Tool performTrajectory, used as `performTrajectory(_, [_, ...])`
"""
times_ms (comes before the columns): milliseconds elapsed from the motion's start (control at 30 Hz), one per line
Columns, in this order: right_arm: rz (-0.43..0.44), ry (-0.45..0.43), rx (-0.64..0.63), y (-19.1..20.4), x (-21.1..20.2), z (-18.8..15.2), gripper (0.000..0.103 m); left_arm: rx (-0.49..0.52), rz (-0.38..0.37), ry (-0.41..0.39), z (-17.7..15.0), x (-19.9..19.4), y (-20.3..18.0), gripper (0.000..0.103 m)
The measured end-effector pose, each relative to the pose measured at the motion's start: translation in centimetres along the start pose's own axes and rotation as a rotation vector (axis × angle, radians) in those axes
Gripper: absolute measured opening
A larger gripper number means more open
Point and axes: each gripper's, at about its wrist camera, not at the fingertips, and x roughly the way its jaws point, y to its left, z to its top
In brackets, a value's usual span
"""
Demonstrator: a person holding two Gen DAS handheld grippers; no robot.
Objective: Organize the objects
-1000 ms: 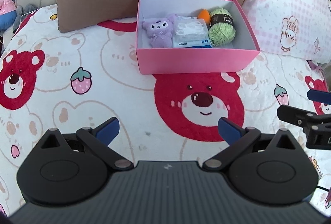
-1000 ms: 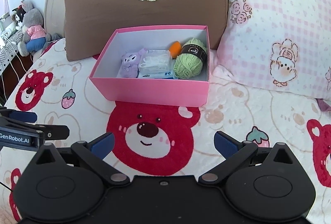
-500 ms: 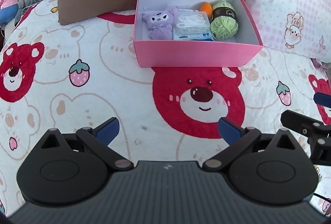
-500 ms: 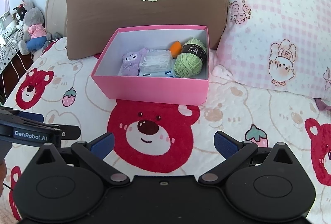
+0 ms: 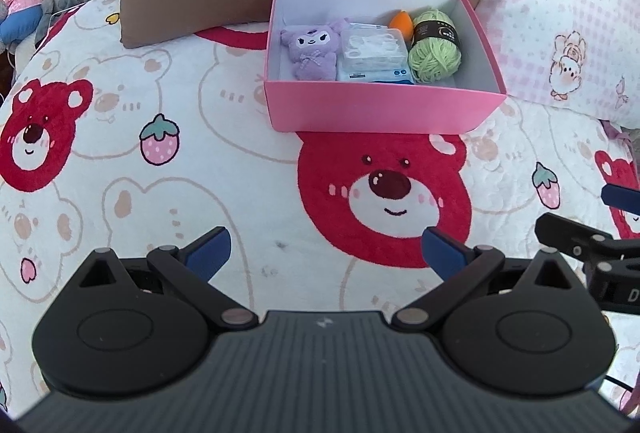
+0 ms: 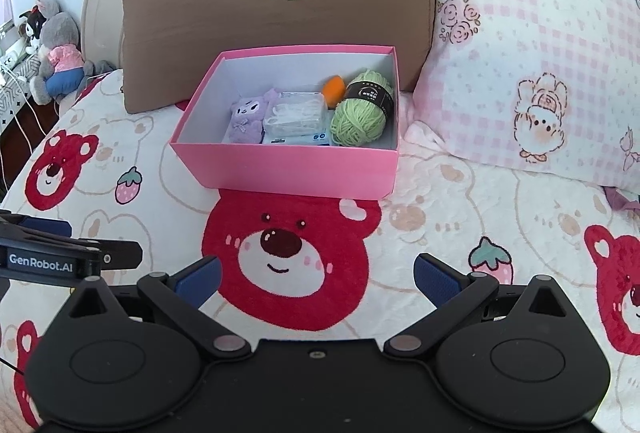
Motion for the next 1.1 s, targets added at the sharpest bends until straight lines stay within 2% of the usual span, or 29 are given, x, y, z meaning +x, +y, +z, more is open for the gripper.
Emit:
performTrajectory(367, [0.004, -0.009, 0.000, 0.0, -0.2, 0.0, 0.103, 0.020, 0.011, -0.011, -0.2, -1.0, -0.1, 0.103])
performTrajectory(1100, [0.002, 0.000, 0.002, 0.1, -0.3, -0.1, 0.103, 0.057, -0.017, -0.013, 0.2, -1.7, -0.4, 0.103])
